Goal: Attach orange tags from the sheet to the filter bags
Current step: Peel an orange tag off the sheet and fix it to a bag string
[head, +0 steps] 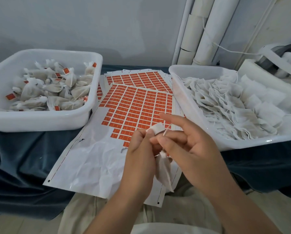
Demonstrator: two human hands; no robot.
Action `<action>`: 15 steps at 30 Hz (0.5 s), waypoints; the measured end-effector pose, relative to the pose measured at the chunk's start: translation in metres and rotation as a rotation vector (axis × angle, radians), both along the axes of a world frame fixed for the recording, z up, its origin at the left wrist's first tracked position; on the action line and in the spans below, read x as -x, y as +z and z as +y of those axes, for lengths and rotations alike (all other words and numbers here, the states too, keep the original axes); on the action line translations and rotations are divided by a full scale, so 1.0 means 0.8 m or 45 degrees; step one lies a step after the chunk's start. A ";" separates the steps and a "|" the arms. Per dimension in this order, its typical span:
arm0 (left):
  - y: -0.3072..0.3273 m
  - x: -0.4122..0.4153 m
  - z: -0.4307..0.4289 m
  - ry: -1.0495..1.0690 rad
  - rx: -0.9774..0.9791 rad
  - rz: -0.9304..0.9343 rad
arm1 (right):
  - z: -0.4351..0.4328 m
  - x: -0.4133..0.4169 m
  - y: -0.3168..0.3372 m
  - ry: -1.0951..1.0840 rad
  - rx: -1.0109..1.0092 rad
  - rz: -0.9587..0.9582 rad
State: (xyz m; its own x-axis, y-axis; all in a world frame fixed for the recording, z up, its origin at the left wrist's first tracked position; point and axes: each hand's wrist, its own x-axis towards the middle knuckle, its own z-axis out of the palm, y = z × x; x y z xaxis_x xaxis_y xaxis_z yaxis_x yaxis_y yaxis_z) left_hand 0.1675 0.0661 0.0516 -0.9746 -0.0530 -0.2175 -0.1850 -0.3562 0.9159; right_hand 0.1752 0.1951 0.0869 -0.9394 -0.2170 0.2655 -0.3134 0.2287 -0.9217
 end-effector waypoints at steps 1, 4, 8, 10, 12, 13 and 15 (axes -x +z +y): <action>0.000 0.000 0.000 -0.005 0.058 0.009 | 0.002 0.000 0.003 -0.031 -0.063 0.047; 0.003 -0.001 0.000 0.023 0.221 0.107 | 0.010 0.001 0.011 -0.141 -0.191 0.128; 0.006 0.000 0.001 0.065 0.337 0.310 | 0.022 0.006 0.014 -0.219 -0.148 0.125; 0.005 0.001 -0.001 0.068 0.440 0.401 | 0.025 0.010 0.014 -0.230 -0.175 0.152; 0.005 0.003 -0.005 0.052 0.511 0.476 | 0.027 0.013 0.015 -0.244 -0.250 0.193; 0.005 0.004 -0.007 0.045 0.534 0.507 | 0.028 0.014 0.015 -0.232 -0.274 0.202; 0.005 0.006 -0.013 0.022 0.555 0.549 | 0.028 0.015 0.015 -0.171 -0.278 0.200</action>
